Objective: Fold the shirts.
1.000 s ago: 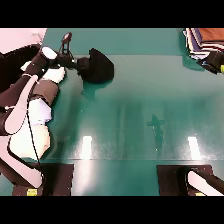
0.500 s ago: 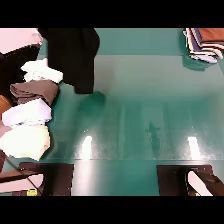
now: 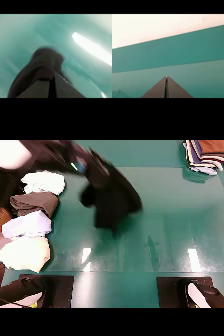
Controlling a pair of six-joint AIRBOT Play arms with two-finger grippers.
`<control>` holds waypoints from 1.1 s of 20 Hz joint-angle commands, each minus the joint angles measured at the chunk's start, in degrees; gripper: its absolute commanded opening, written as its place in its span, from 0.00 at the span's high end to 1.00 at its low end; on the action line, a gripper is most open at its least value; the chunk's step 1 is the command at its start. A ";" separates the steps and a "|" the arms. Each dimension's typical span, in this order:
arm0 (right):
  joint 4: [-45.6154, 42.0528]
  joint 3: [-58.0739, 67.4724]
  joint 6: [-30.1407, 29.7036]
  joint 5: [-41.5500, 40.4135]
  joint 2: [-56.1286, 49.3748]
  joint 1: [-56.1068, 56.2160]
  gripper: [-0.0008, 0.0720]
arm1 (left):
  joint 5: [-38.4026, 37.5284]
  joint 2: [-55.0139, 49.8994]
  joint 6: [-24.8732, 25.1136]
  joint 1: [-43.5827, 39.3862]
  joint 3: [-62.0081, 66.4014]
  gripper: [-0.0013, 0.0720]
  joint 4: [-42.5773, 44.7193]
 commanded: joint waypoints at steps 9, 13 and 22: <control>0.26 0.02 0.02 4.74 0.15 0.00 0.97 | 5.42 -2.99 -3.23 5.62 -15.19 0.36 4.24; 0.28 0.02 0.02 6.91 0.11 0.02 0.97 | 5.11 -13.00 -0.20 8.41 -17.92 0.36 -10.69; 0.26 0.02 0.02 11.13 0.11 0.02 0.97 | 12.28 -25.57 3.37 6.51 -17.90 0.36 -19.71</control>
